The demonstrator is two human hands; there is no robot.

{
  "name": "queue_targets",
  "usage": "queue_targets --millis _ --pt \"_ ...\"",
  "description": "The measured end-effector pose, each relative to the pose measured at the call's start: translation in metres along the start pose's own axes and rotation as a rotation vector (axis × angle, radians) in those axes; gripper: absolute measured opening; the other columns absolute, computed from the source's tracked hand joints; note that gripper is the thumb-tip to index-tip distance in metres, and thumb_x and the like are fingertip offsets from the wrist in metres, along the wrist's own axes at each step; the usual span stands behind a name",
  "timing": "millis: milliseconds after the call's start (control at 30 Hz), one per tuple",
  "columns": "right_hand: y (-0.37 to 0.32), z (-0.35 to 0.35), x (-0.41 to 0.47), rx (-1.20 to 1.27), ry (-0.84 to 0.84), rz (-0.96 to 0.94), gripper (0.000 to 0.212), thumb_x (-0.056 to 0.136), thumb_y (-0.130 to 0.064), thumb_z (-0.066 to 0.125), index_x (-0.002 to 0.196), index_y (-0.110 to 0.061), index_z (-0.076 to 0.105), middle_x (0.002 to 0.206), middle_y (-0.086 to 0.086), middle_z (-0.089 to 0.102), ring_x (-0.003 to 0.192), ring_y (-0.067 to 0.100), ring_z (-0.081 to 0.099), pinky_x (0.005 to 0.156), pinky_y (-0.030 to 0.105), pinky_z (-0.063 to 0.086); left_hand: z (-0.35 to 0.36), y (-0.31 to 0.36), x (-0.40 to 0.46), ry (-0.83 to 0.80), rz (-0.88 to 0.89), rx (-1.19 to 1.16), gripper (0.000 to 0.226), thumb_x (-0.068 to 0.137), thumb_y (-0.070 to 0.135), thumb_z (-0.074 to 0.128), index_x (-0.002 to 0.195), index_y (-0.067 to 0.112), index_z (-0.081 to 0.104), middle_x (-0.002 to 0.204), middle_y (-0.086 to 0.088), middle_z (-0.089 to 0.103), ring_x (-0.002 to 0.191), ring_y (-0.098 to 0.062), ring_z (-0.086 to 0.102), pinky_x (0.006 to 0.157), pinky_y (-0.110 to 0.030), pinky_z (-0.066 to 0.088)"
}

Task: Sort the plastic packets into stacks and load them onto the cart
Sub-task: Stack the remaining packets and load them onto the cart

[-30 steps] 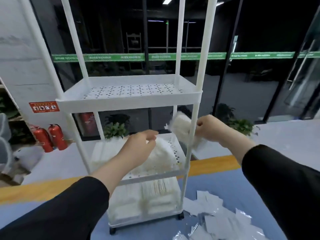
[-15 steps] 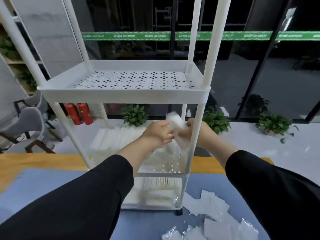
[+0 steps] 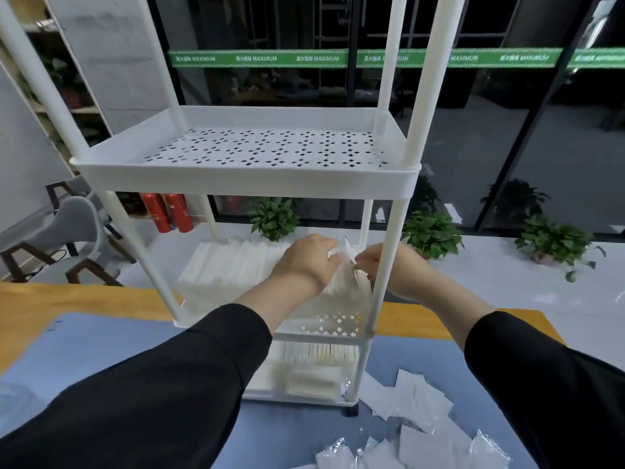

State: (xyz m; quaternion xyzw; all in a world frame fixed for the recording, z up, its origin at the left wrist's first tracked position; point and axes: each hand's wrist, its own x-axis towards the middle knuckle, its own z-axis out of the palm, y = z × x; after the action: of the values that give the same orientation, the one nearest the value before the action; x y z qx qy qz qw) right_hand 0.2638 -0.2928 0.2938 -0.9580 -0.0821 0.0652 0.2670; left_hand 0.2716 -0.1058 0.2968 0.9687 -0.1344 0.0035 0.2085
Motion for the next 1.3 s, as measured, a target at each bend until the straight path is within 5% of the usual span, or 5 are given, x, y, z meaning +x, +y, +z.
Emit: queue_targets --millis 367,700,967,1133,1300 --pt "0.019 0.001 -0.004 -0.067 0.007 -0.292 0.047 0.104 -0.022 0.048 0.150 -0.029 0.044 0.163 -0.014 0.021 0.143 0.010 0.032 0.114 0.031 0.032 0.026 -0.010 0.001 -0.248 0.221 0.347 0.100 0.091 0.077 0.042 0.163 0.019 0.005 0.172 0.001 -0.002 0.157 -0.012 -0.005 0.127 -0.046 0.002" --pt "0.033 0.014 0.007 -0.061 -0.117 -0.194 0.052 0.108 -0.023 0.041 0.158 -0.024 0.027 0.160 -0.015 0.026 0.141 -0.002 0.026 0.090 -0.011 0.012 0.028 -0.020 0.003 -0.239 0.218 0.392 0.105 0.090 0.078 0.040 0.163 0.016 -0.003 0.171 0.003 -0.009 0.156 -0.009 -0.008 0.128 -0.042 0.000" --pt "0.029 0.006 -0.013 0.091 0.079 -0.225 0.039 0.108 -0.017 0.036 0.142 -0.028 0.052 0.137 -0.017 0.054 0.124 0.003 0.050 0.101 0.005 0.036 0.018 -0.026 -0.003 -0.082 0.235 0.317 0.092 0.093 0.078 0.035 0.161 0.018 0.026 0.168 0.003 0.022 0.155 -0.013 0.018 0.126 -0.034 0.015" --pt "0.049 0.016 -0.047 0.232 0.295 -0.182 0.040 0.108 -0.023 0.038 0.144 -0.033 0.051 0.148 -0.021 0.048 0.135 -0.012 0.038 0.116 0.020 0.032 0.015 -0.043 -0.043 0.643 0.549 0.017 0.062 0.109 0.046 0.033 0.063 0.012 0.055 0.059 0.001 0.051 0.054 -0.019 0.048 0.049 -0.032 0.044" --pt "0.078 0.055 -0.109 0.383 0.515 -0.063 0.030 0.103 -0.017 0.050 0.122 -0.035 0.064 0.123 -0.016 0.066 0.117 -0.003 0.059 0.096 0.016 0.046 0.043 -0.029 -0.112 0.620 0.820 -0.176 0.052 0.106 0.028 0.046 0.056 0.014 0.048 0.055 -0.001 0.041 0.049 -0.020 0.036 0.047 -0.030 0.029"
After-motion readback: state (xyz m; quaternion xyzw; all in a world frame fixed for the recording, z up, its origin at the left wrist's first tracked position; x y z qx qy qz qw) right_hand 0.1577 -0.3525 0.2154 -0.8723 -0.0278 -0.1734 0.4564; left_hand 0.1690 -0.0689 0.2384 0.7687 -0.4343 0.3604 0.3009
